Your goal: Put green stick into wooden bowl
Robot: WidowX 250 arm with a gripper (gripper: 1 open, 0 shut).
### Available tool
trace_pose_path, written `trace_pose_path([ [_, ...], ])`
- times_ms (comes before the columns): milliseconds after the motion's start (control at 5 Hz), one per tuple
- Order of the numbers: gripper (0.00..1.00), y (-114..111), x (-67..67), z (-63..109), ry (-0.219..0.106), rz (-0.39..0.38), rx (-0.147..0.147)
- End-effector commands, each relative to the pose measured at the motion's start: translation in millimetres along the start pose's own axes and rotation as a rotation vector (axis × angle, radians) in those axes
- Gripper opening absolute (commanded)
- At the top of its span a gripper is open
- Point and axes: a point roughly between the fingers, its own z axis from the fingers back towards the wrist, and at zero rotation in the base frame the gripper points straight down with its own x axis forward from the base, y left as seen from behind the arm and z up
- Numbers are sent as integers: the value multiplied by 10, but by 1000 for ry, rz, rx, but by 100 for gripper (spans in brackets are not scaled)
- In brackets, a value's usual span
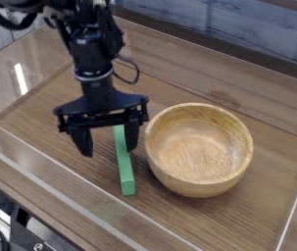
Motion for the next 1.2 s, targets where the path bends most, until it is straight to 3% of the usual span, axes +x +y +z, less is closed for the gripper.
trace_pose_path([
  [0,100,-30,147,-15,-46,38,-18],
  [400,100,-104,307,-119,-73,74,-16],
  [800,100,-255,130,-113,-87,33,-10],
  [1000,100,-152,203,-110,-96,42,-5],
])
